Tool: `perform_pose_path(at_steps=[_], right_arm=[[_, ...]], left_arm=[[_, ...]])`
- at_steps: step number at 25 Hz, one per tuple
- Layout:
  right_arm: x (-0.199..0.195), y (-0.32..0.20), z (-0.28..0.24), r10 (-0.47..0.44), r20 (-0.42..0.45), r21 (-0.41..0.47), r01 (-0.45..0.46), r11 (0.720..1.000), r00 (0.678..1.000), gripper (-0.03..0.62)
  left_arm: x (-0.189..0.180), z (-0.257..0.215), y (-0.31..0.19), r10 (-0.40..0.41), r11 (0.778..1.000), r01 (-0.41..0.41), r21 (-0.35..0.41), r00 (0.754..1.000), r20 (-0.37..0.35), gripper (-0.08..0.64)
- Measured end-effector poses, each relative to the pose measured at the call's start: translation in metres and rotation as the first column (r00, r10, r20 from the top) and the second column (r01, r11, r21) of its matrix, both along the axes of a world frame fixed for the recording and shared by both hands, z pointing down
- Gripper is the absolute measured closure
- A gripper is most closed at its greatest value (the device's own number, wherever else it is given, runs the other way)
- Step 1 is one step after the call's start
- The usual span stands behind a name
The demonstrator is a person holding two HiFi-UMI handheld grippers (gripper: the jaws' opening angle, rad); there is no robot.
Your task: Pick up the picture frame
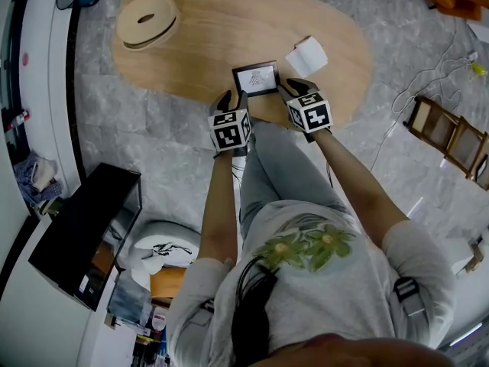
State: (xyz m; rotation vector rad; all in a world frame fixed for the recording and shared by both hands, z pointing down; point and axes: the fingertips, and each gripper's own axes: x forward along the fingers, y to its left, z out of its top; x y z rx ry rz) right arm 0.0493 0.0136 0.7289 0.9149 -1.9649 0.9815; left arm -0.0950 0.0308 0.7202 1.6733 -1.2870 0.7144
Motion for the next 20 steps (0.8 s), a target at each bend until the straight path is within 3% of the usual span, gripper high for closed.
perform_pose_path(at_steps=[20], right_arm=[[0.008,0.002,0.082,0.032,-0.021,-0.064,-0.034,0.997,0.999,0.472]], left_arm=[[0.0,0.078,0.001,0.014,0.999,-0.012,-0.047,1.0,0.024,0.396]])
